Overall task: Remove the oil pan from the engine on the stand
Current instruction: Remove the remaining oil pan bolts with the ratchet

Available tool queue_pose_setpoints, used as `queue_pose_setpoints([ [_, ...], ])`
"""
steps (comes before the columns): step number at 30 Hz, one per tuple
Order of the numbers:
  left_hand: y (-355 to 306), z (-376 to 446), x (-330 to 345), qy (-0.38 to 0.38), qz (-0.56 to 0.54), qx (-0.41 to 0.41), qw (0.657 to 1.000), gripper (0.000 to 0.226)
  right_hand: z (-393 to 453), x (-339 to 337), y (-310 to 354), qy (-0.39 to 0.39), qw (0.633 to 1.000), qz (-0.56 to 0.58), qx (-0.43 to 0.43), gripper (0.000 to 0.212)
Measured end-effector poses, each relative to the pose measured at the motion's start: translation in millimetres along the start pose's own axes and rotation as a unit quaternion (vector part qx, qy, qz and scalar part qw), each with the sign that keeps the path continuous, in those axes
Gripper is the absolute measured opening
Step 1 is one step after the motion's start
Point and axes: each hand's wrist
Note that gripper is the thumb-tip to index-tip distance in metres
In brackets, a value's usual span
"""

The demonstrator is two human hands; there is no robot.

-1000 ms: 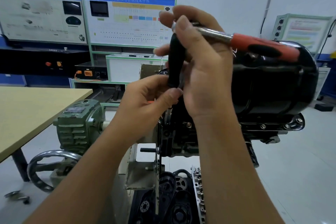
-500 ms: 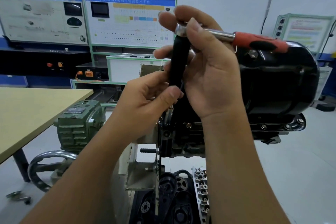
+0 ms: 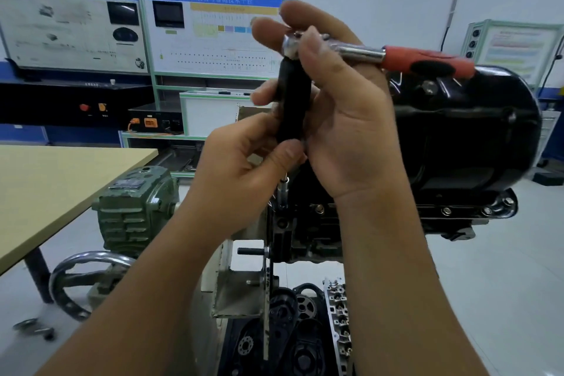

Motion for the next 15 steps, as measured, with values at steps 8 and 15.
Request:
queue_pose_setpoints([
  [8, 0.9, 1.0, 1.2, -0.018, -0.021, 0.002, 1.000, 0.023, 2.7, 5.4, -6.5, 0.001, 0.978, -0.158, -0.138, 0.019],
  [15, 0.1, 0.0, 3.0, -0.036, 0.025, -0.009, 0.999, 0.023, 3.2, 12.5, -8.0, -0.049, 0.981, -0.128, -0.141, 0.012],
])
Point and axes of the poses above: each hand's wrist, its own z-axis towards the middle knuckle, its own x-axis out of the palm, y = z × x
